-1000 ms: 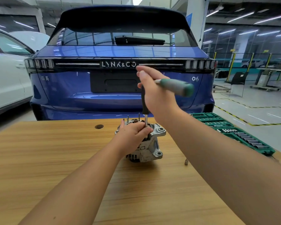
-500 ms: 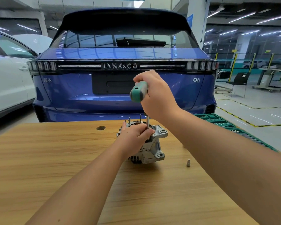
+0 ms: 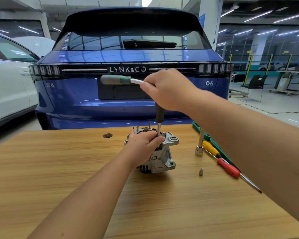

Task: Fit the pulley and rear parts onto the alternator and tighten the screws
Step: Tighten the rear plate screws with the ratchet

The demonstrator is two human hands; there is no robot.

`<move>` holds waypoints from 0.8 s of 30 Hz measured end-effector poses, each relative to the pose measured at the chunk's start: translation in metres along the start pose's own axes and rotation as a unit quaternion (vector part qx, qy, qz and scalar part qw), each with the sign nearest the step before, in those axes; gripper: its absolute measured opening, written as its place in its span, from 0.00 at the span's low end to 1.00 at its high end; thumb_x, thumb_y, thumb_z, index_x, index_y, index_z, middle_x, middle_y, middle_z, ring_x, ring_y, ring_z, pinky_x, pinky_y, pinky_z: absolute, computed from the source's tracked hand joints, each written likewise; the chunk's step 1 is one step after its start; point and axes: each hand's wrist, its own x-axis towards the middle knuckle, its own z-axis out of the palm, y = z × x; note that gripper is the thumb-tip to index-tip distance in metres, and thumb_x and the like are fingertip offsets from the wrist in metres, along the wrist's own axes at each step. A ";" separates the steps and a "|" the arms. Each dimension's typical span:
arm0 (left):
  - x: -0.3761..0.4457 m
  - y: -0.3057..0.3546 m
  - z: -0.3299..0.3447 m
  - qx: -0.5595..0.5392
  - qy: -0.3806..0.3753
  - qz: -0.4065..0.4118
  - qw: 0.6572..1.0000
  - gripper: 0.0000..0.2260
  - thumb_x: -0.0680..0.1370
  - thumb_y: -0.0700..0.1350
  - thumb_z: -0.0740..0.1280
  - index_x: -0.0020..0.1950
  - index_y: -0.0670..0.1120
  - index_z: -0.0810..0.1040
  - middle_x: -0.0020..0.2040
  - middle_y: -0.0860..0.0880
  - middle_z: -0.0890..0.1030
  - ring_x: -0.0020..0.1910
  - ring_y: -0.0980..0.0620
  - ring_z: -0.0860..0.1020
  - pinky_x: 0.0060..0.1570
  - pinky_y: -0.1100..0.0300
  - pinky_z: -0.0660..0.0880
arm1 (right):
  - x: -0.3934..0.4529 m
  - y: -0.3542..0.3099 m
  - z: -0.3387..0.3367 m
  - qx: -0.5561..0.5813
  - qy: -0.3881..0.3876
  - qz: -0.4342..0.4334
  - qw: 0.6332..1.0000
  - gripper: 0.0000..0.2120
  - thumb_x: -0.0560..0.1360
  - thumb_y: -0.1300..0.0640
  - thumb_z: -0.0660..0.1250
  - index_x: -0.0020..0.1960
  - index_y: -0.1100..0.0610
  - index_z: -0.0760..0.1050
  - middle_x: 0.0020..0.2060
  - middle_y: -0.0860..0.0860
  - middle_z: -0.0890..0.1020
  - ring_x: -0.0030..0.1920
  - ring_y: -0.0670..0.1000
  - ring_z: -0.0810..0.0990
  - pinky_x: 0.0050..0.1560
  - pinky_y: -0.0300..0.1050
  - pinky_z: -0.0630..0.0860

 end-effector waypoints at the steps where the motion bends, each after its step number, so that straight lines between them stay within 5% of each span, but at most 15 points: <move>1: 0.000 -0.001 0.000 0.002 -0.003 0.001 1.000 0.17 0.84 0.57 0.57 0.39 0.53 0.73 0.32 0.55 0.77 0.42 0.60 0.78 0.77 0.47 0.35 | 0.005 0.000 -0.006 0.004 -0.025 0.042 0.999 0.17 0.83 0.50 0.58 0.40 0.56 0.75 0.32 0.50 0.78 0.30 0.51 0.71 0.32 0.45 0.67; 3: 0.000 -0.002 0.000 0.001 -0.009 -0.001 1.000 0.17 0.84 0.57 0.57 0.40 0.52 0.75 0.34 0.54 0.79 0.42 0.61 0.79 0.77 0.47 0.34 | 0.010 -0.003 -0.019 0.057 -0.076 0.129 0.987 0.12 0.81 0.53 0.60 0.42 0.57 0.76 0.35 0.51 0.84 0.29 0.48 0.76 0.28 0.39 0.69; 5: 0.000 -0.003 0.000 -0.004 -0.013 -0.003 1.000 0.17 0.84 0.58 0.57 0.40 0.53 0.75 0.33 0.55 0.78 0.41 0.64 0.78 0.76 0.47 0.34 | 0.008 -0.005 -0.023 0.232 -0.102 0.215 0.943 0.09 0.81 0.56 0.59 0.47 0.59 0.75 0.35 0.54 0.86 0.33 0.49 0.84 0.32 0.38 0.76; 8: 0.002 -0.004 0.001 -0.002 -0.008 -0.005 1.000 0.17 0.84 0.58 0.57 0.39 0.53 0.74 0.31 0.56 0.77 0.40 0.63 0.78 0.77 0.48 0.34 | -0.002 -0.003 -0.013 0.527 -0.076 0.310 0.788 0.08 0.81 0.57 0.58 0.57 0.58 0.73 0.40 0.54 0.87 0.41 0.52 0.88 0.55 0.56 0.74; 11: 0.002 -0.003 0.000 0.005 -0.004 -0.006 1.000 0.17 0.84 0.58 0.57 0.37 0.55 0.73 0.31 0.57 0.76 0.41 0.61 0.78 0.77 0.48 0.34 | -0.008 0.004 0.009 0.701 -0.001 0.316 0.639 0.10 0.82 0.55 0.60 0.62 0.55 0.71 0.47 0.51 0.88 0.45 0.52 0.87 0.54 0.57 0.67; 14: 0.003 -0.002 0.000 0.008 -0.002 -0.007 1.000 0.17 0.84 0.58 0.57 0.38 0.55 0.75 0.32 0.57 0.78 0.42 0.62 0.78 0.75 0.50 0.33 | -0.012 0.009 0.021 0.782 0.067 0.308 0.538 0.06 0.81 0.54 0.65 0.52 0.56 0.76 0.42 0.48 0.84 0.46 0.51 0.82 0.56 0.51 0.71; 15: 0.003 -0.003 0.000 0.008 -0.001 -0.009 1.000 0.17 0.84 0.58 0.57 0.40 0.54 0.76 0.33 0.56 0.79 0.42 0.63 0.77 0.75 0.51 0.33 | -0.014 0.009 0.024 0.788 0.076 0.296 0.534 0.06 0.81 0.53 0.66 0.51 0.56 0.76 0.41 0.48 0.82 0.46 0.51 0.81 0.59 0.51 0.71; 17: 0.003 -0.003 0.000 0.003 -0.001 -0.010 1.000 0.17 0.84 0.58 0.57 0.39 0.53 0.76 0.32 0.59 0.79 0.42 0.64 0.77 0.73 0.53 0.32 | -0.018 0.008 0.032 0.763 0.098 0.251 0.588 0.05 0.82 0.52 0.65 0.54 0.53 0.76 0.44 0.47 0.83 0.45 0.50 0.81 0.56 0.52 0.74; 20: 0.001 -0.003 0.000 -0.011 -0.007 -0.005 1.000 0.17 0.84 0.57 0.57 0.38 0.54 0.74 0.29 0.62 0.77 0.42 0.67 0.76 0.72 0.54 0.32 | -0.024 -0.006 0.042 0.620 0.180 0.140 0.751 0.08 0.83 0.53 0.63 0.54 0.45 0.80 0.48 0.43 0.85 0.48 0.43 0.82 0.52 0.41 0.77; 22: 0.001 -0.003 0.000 -0.012 -0.004 -0.003 1.000 0.17 0.84 0.56 0.57 0.41 0.52 0.77 0.32 0.58 0.79 0.42 0.65 0.77 0.73 0.53 0.32 | -0.026 -0.009 0.050 0.425 0.263 0.026 0.866 0.09 0.82 0.58 0.64 0.55 0.52 0.82 0.52 0.45 0.83 0.53 0.42 0.80 0.56 0.36 0.75; 24: 0.000 -0.002 0.000 -0.001 0.002 0.000 1.000 0.17 0.84 0.56 0.57 0.44 0.49 0.79 0.36 0.54 0.80 0.43 0.64 0.77 0.74 0.53 0.32 | -0.025 -0.007 0.054 0.257 0.299 -0.041 0.918 0.08 0.81 0.63 0.65 0.53 0.61 0.83 0.53 0.51 0.81 0.55 0.52 0.79 0.57 0.48 0.76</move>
